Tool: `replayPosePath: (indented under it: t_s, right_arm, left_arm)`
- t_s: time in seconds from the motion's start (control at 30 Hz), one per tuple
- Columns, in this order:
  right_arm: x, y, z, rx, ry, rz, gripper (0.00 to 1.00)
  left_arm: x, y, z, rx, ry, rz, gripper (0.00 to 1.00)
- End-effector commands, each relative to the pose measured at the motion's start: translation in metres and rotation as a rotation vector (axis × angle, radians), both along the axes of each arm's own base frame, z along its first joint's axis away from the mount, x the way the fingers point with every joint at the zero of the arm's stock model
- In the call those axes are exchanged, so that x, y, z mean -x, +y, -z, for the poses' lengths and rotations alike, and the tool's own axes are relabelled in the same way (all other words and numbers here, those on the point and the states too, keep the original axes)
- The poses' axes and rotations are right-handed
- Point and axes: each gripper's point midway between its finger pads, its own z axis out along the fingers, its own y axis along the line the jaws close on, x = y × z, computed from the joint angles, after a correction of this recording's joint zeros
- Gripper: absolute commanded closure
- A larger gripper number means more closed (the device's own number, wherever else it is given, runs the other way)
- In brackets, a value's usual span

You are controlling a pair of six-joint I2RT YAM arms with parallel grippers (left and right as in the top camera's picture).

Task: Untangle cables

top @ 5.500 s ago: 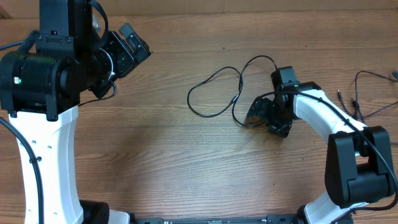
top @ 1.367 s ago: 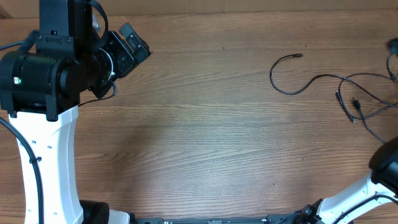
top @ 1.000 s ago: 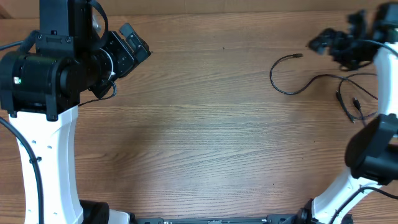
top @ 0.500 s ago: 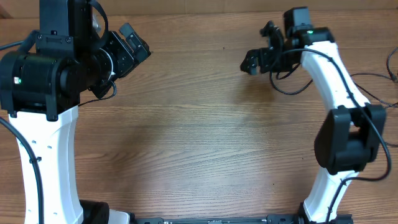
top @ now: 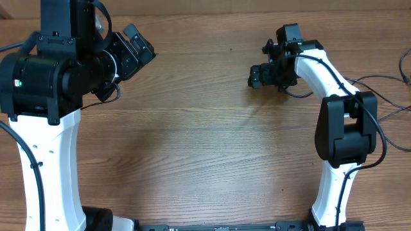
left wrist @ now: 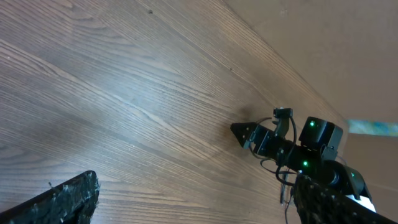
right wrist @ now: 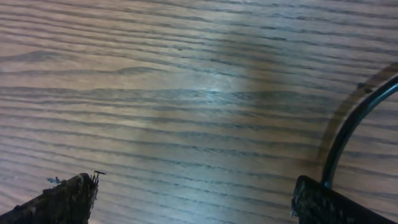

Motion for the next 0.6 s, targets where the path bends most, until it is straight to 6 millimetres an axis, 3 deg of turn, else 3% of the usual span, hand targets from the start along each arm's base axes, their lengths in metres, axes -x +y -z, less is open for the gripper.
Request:
replayPosePath:
  t_s: [0.0, 0.13, 0.33, 0.57]
  right_arm:
    - [0.002, -0.007, 0.025, 0.036, 0.043, 0.013, 0.0]
    - [0.004, -0.019, 0.039, 0.108, 0.061, 0.024, 0.0]
    - [0.003, -0.039, 0.043, 0.21, 0.058, 0.048, 0.0]
    - [0.0, -0.107, 0.042, 0.333, 0.061, 0.169, 0.0]
  left_arm:
    - [-0.002, 0.001, -0.001, -0.023, -0.01, 0.012, 0.0]
    - [-0.002, 0.001, -0.001, -0.023, -0.01, 0.012, 0.0]
    - [-0.002, 0.001, -0.001, -0.023, -0.01, 0.012, 0.01]
    - [-0.002, 0.001, -0.001, -0.023, -0.01, 0.012, 0.0]
